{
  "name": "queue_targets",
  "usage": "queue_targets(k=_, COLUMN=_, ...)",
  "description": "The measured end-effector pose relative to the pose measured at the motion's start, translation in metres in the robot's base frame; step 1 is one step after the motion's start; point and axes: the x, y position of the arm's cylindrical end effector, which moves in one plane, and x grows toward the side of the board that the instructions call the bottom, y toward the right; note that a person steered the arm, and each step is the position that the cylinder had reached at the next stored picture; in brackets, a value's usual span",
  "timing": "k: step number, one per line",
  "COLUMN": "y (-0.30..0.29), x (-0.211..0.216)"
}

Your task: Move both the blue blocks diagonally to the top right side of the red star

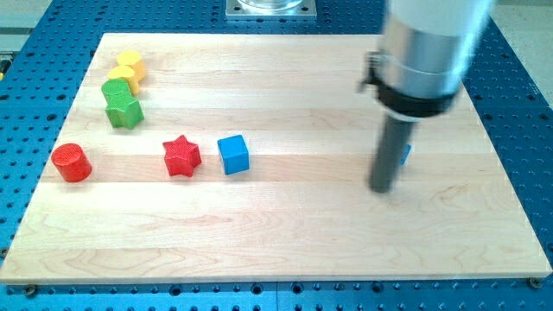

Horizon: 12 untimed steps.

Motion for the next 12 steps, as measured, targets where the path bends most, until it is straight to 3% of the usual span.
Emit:
queue_targets(k=1, y=0.029, x=-0.023)
queue_targets(k=2, y=-0.023, x=-0.025)
queue_targets(k=3, y=-0.022, x=-0.021)
queue_targets(k=4, y=0.019, x=-0.048)
queue_targets(k=6, y=-0.12, x=-0.038)
queue_targets(k=7, y=-0.057, x=-0.057)
queue_targets(k=10, y=-0.149, x=-0.107)
queue_targets(k=11, y=-0.118, x=-0.07)
queue_targets(k=12, y=-0.111, x=-0.065)
